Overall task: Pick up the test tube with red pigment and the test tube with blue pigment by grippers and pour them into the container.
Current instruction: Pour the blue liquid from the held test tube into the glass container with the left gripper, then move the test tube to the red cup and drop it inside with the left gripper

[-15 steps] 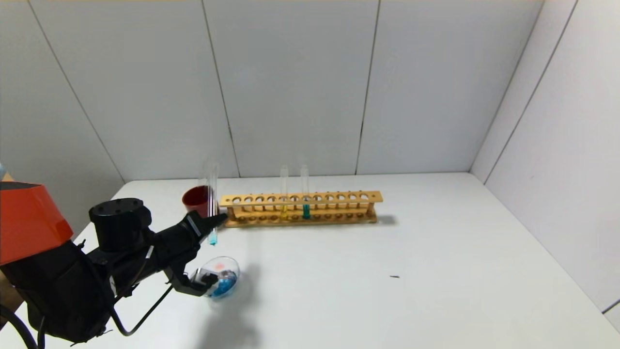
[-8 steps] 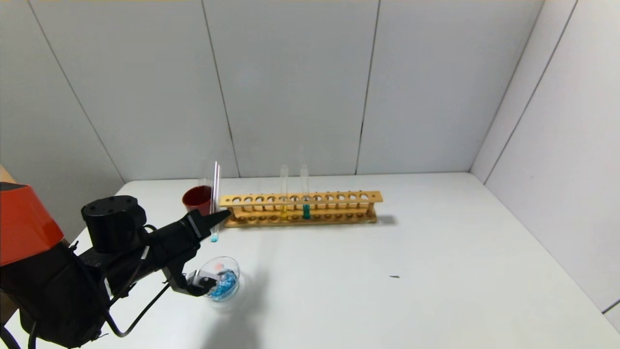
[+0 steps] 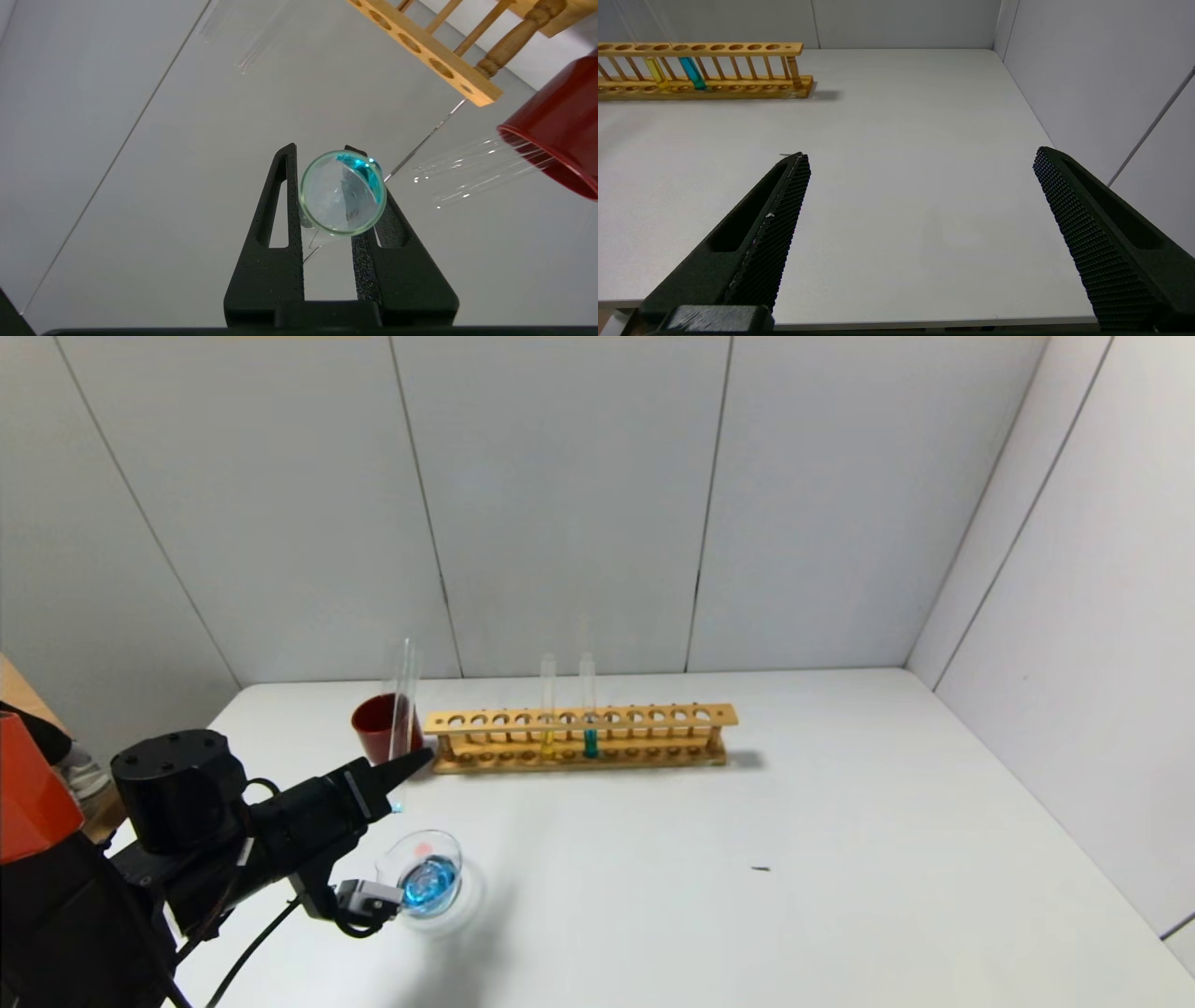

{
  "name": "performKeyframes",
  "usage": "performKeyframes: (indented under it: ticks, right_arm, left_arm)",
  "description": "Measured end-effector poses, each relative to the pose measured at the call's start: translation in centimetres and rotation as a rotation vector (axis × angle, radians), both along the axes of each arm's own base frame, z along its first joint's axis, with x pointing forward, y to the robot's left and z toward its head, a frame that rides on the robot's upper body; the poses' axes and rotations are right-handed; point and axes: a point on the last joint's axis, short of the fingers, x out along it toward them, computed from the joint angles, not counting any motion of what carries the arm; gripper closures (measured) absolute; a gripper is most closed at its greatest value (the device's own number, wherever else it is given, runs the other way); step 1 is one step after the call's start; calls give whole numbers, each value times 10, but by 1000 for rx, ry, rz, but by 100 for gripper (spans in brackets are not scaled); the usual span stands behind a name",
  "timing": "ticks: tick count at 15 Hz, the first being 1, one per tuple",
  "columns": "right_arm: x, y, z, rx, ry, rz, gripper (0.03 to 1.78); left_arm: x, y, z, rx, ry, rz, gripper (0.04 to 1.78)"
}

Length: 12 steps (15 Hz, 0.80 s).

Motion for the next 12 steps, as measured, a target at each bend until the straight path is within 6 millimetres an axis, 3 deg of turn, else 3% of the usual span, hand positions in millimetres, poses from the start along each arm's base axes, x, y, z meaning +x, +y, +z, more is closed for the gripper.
performKeyframes:
  ticks: [3, 6, 12]
  right_arm:
    - [0, 0, 0, 0, 0, 0, 6]
    - [0, 0, 0, 0, 0, 0, 6]
    - [0, 0, 0, 0, 0, 0, 6]
  left_arm:
    - [3, -3, 3, -8, -15, -2, 149]
    - [16, -4, 21, -122, -46, 107, 149]
    - [35, 0, 109, -740, -133, 564, 149]
